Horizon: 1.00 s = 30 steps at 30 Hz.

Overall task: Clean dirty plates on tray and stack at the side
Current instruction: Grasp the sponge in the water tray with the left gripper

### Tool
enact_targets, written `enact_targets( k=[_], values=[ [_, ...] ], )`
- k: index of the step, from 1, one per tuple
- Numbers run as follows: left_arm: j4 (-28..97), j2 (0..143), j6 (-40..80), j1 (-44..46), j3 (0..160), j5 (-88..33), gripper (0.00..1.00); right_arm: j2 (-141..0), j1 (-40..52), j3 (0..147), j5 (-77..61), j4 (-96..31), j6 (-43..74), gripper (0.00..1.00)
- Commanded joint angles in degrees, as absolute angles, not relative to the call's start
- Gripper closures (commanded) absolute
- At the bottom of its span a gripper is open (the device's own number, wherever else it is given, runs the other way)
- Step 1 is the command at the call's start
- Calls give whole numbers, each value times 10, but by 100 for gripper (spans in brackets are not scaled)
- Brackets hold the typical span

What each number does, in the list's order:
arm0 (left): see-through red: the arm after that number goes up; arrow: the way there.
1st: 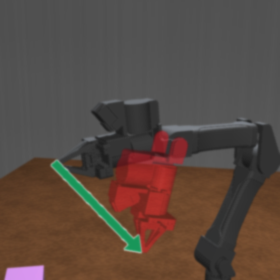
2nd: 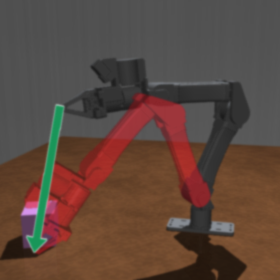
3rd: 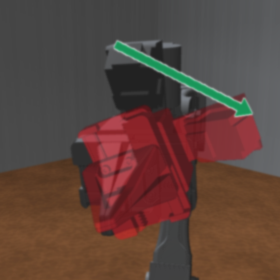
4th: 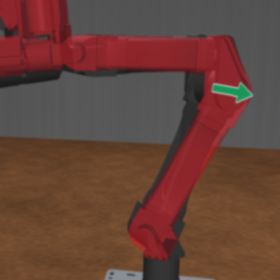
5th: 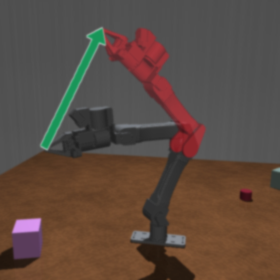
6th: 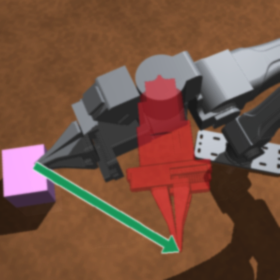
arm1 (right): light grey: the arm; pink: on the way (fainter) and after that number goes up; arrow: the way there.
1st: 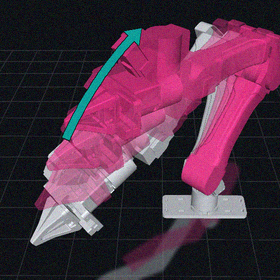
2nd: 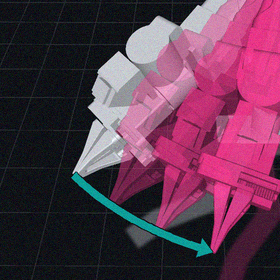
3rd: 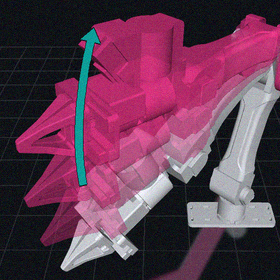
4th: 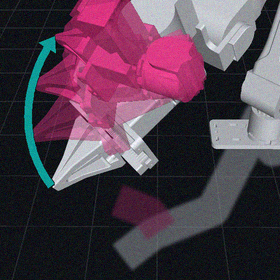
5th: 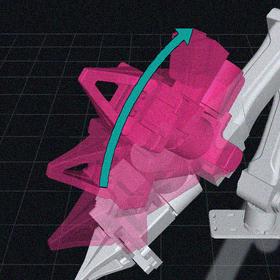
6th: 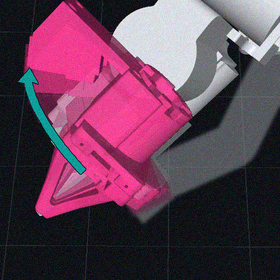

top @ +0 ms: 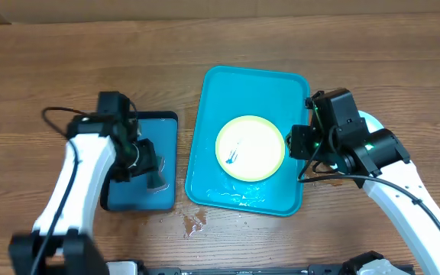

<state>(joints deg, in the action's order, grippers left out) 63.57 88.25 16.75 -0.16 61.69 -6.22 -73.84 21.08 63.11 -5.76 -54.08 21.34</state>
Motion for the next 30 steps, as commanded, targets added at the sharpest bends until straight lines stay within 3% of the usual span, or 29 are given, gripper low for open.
enact_targets(
  k=[1,6,7,19,30],
  values=[
    [607,946,202,14,594,-60,60,-740,210,640,-59,-545,209,53],
    [566,1033,202,38,594,-25,84,-746,210,640,-59,-547,209,53],
    [561,1045,202,41,594,-21,96,-746,210,640,-59,-549,209,53],
    [594,955,202,33,650,8,96,-747,210,640,-31,-572,210,54],
    [477,992,202,42,580,32,96,-747,210,640,-27,-568,227,53]
  ],
)
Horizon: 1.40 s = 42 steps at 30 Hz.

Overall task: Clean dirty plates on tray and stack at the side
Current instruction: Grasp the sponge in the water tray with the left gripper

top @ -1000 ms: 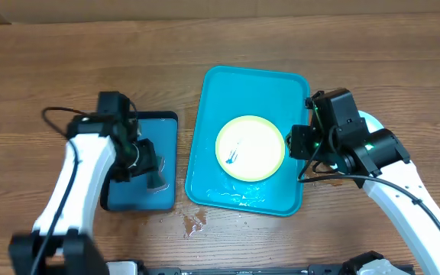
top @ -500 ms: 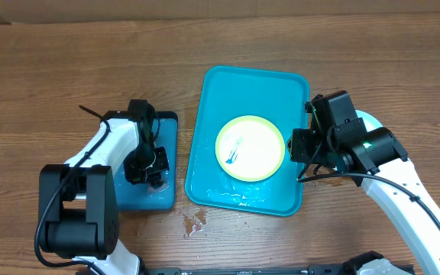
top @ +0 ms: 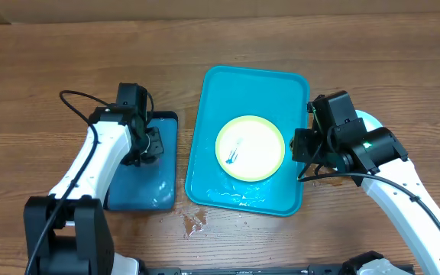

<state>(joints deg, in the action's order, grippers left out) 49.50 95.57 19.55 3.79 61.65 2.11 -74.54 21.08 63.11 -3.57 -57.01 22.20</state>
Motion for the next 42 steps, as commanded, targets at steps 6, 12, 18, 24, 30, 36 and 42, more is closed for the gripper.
enact_targets(
  k=[6,12,18,24,30,36,42],
  values=[
    [480,1042,192,40,573,30,96,-747,210,640,-26,-580,227,52],
    [585,1039,170,40,677,32,96,-751,207,637,21,-571,260,51],
    [718,1032,143,42,856,32,96,-795,175,637,3,-562,306,48],
    [821,1032,136,53,1033,18,96,-877,164,637,-102,-516,222,45],
    [845,1032,137,82,1101,-6,96,-968,164,637,-102,-473,222,44],
    [842,1032,138,110,1100,-20,96,-1034,170,637,-113,-434,203,56],
    [815,1034,155,141,1094,-56,96,-1049,182,618,-114,-392,196,82]
  ],
)
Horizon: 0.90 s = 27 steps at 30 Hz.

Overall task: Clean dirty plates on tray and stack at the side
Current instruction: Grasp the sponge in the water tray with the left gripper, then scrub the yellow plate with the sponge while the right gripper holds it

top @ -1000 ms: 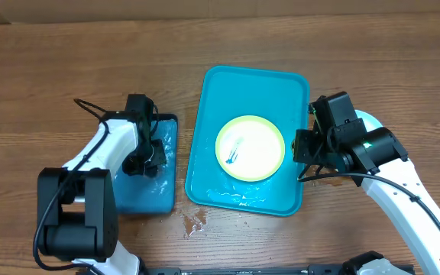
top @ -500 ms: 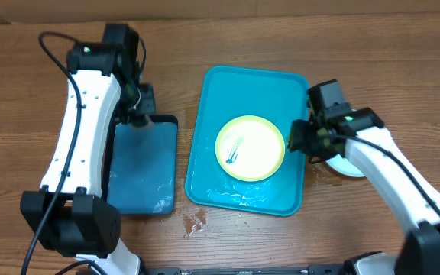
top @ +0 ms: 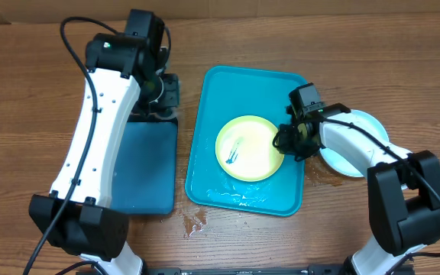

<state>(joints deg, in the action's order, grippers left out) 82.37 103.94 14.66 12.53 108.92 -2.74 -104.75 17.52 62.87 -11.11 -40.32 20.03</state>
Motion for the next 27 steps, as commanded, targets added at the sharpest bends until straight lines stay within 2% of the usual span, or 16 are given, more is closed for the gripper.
enact_targets(
  k=[1,3,8,17,27],
  values=[
    [807,1034,166,148,1087,-61,96,-1049,182,614,-115,-386,200,88],
    [782,1035,188,167,1064,-78,96,-1049,182,608,-114,-384,202,96],
    [652,1039,243,237,956,-152,96,-1049,182,600,-114,-388,201,96],
    [402,1051,310,336,760,-128,96,-1049,182,600,-114,-392,201,96],
    [404,1162,309,299,757,-121,96,-1049,182,600,-114,-413,200,96]
  ],
)
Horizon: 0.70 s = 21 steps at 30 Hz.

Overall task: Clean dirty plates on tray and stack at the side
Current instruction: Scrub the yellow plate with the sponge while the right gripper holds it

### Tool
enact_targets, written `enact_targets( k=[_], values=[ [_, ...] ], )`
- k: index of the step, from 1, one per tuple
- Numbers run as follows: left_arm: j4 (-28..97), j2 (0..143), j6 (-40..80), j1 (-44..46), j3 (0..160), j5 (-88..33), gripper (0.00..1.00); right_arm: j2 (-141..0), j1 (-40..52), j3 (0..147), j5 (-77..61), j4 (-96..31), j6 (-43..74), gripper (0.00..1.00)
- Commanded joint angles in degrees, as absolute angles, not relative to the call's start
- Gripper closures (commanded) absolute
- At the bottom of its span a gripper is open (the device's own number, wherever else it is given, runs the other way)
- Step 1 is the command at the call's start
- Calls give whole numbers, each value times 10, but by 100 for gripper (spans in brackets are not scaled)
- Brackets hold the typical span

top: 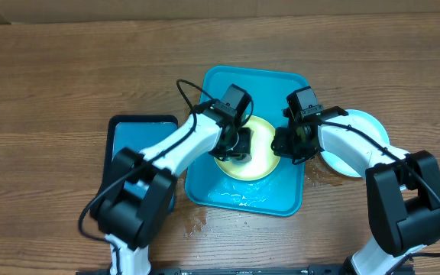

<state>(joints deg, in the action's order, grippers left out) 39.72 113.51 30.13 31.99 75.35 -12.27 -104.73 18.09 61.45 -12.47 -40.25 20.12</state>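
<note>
A yellow plate (263, 159) with a pale rim lies in the teal tray (250, 82). My left gripper (235, 145) is pressed down over the plate's left half and hides the dark smear there. Whether it holds anything cannot be told. My right gripper (284, 145) sits at the plate's right rim, its fingers hidden under the wrist. A clean pale blue plate (359, 141) rests on the table right of the tray.
A dark blue mat (137, 131) lies left of the tray, with the left arm crossing over it. Water has pooled in the tray's front (243, 200) and spilled on the wood (193, 221) before it. A cardboard edge runs along the back.
My left gripper has gone from the far end of the dark blue mat to the yellow plate's left half in the tray. The right gripper has stayed at the plate's right rim.
At first my left gripper was low on the blue mat and the right one hovered right of the tray. The left then stood at the mat's far part, then its far end, while the right reached the plate's rim. Now both are at the yellow plate.
</note>
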Motion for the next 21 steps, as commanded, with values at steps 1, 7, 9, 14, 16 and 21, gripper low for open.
enact_targets(
  k=[1,7,9,14,16,21],
  values=[
    [415,1167,304,293,762,-119,96,-1049,183,600,-114,-414,196,96],
    [514,1168,298,272,808,6,96,-1049,184,600,-110,-418,194,96],
    [514,1168,283,271,813,3,96,-1049,184,600,-109,-417,194,96],
    [472,1183,283,288,807,-107,96,-1049,184,600,-106,-419,194,96],
    [442,1200,283,299,807,-182,96,-1049,184,600,-106,-421,194,96],
    [350,1248,293,331,808,-376,96,-1049,184,600,-105,-421,194,96]
  ],
)
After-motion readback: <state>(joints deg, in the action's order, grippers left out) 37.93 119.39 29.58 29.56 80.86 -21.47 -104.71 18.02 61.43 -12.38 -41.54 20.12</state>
